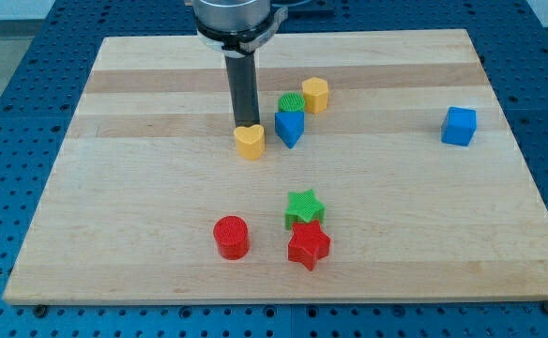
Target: Move the yellow heart to the top right of the red circle
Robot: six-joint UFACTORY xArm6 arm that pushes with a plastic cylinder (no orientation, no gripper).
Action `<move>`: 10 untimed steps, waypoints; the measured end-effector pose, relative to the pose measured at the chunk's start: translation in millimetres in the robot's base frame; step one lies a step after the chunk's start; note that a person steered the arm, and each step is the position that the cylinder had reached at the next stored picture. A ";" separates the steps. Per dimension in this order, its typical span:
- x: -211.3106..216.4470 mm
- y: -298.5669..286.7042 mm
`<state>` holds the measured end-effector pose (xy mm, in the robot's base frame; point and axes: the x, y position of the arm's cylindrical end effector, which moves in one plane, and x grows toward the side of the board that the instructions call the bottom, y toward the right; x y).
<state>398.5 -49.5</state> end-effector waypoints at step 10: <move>43.8 -22.0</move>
<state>442.3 -71.5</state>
